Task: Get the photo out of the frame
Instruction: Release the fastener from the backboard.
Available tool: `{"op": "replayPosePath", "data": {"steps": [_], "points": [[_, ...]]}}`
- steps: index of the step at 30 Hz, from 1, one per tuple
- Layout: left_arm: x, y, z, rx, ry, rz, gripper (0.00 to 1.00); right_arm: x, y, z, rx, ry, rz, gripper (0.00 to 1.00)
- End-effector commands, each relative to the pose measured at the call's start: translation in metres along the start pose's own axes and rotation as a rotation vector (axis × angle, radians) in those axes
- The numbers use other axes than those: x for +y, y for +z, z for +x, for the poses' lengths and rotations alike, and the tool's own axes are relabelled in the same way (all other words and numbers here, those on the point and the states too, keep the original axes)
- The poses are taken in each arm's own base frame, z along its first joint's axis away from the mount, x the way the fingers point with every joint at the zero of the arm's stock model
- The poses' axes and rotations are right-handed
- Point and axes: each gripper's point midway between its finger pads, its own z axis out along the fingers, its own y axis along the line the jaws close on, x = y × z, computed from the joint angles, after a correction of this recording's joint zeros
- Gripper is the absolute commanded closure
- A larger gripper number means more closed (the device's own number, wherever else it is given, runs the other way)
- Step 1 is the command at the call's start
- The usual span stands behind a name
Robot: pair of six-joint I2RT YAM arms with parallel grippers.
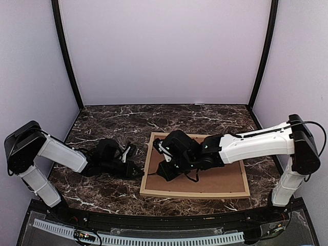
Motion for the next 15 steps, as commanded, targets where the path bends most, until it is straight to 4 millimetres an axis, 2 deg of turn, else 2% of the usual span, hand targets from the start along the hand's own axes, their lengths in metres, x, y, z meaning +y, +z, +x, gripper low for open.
{"op": "replayPosePath", "data": {"steps": [1, 11, 15], "points": [[0.015, 0.009, 0.033, 0.1, -0.021, -0.042, 0.96, 0.054, -0.012, -0.066, -0.229, -0.022, -0.195, 1.0], [0.016, 0.01, 0.034, 0.104, -0.02, -0.048, 0.96, 0.062, -0.016, -0.082, -0.265, -0.047, -0.209, 1.0], [0.015, 0.011, 0.035, 0.109, -0.019, -0.048, 0.96, 0.069, -0.018, -0.095, -0.289, -0.073, -0.218, 1.0]]}}
